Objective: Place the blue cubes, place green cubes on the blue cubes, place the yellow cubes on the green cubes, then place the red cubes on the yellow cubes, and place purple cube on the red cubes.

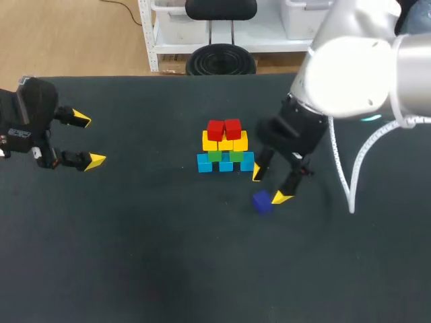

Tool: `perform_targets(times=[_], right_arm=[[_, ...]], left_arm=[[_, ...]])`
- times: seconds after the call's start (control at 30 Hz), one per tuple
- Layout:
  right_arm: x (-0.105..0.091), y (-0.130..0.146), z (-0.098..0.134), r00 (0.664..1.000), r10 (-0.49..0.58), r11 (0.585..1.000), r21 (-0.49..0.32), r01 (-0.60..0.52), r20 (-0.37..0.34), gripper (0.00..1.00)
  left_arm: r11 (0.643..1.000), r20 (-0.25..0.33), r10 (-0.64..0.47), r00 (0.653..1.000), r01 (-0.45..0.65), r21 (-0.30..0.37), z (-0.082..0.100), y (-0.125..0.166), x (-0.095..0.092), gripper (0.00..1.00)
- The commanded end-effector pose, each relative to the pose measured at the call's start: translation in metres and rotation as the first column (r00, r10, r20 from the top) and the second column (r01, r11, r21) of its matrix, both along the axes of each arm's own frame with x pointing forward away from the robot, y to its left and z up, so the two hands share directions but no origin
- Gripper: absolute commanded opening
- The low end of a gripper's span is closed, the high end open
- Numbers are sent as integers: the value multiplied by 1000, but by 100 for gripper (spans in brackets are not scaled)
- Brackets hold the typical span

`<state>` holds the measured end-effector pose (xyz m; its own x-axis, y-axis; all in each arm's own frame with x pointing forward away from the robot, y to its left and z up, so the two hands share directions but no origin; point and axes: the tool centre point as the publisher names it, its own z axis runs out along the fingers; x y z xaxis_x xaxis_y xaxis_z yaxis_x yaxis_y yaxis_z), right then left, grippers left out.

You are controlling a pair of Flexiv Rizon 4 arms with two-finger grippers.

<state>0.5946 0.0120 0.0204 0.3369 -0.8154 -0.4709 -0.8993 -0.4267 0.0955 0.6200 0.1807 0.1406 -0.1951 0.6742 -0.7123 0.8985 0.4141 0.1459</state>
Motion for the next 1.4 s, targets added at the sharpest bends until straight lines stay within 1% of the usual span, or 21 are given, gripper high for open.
perform_targets(times=[0.03, 0.13, 0.23, 0.27, 0.37, 0.5, 0.53, 0.57, 0.83, 1.13, 1.2, 1.23, 1.27, 1.3, 1.33, 1.37, 1.4], right_arm=[[-7, -1, -3, 999, -24, 1000, 8, 24, 47, 76], [-6, -1, -5, 998, -23, 1000, 0, 23, 52, 75], [-4, -2, -7, 998, -20, 1000, -6, 20, 57, 72], [-4, -2, -8, 998, -19, 1000, -7, 20, 58, 73], [-2, -2, -9, 998, -19, 1000, -10, 19, 63, 71], [0, -2, -12, 998, -19, 1000, -9, 19, 65, 71], [0, -2, -12, 998, -17, 1000, -9, 18, 65, 69], [0, -2, -13, 998, -15, 1000, -10, 16, 64, 67], [1, -4, -24, 999, -8, 1000, -13, 9, 53, 67], [2, -3, -33, 999, -5, 1000, -14, 6, 39, 63], [3, -3, -33, 999, -6, 1000, -12, 6, 39, 50], [4, -2, -33, 999, -6, 1000, -11, 7, 40, 49], [4, -2, -32, 999, -7, 1000, -10, 7, 41, 45], [5, -2, -32, 999, -7, 1000, -10, 8, 43, 39], [5, -2, -31, 999, -8, 1000, -10, 9, 46, 29], [6, -2, -30, 999, -9, 1000, -10, 10, 48, 24], [6, -1, -30, 999, -9, 1000, -10, 10, 50, 13]], left_arm=[[1000, 6, -2, 1000, 2, -5, -1, 1, 0, 100], [1000, 6, -2, 1000, 2, -5, -1, 1, 0, 100], [1000, 6, -2, 1000, 2, -5, -1, 1, 0, 100], [1000, 6, -2, 1000, 2, -5, -1, 1, 0, 100], [1000, 6, -2, 1000, 2, -5, -1, 1, 0, 100], [1000, 6, -2, 1000, 2, -5, -1, 1, 0, 100], [1000, 6, -2, 1000, 2, -5, -1, 1, 0, 100], [1000, 6, -2, 1000, 2, -5, -1, 1, 0, 100], [1000, 6, -2, 1000, 2, -5, -1, 1, 0, 100], [1000, 6, -2, 1000, 2, -5, -1, 1, 0, 100], [1000, 6, -2, 1000, 2, -5, -1, 1, 0, 100], [1000, 6, -2, 1000, 2, -5, -1, 1, 0, 100], [1000, 6, -2, 1000, 2, -5, -1, 1, 0, 100], [1000, 6, -2, 1000, 2, -5, -1, 1, 0, 100], [1000, 6, -2, 1000, 2, -5, -1, 1, 0, 100], [1000, 6, -2, 1000, 2, -5, -1, 1, 0, 100], [1000, 6, -2, 1000, 2, -5, -1, 1, 0, 100]])
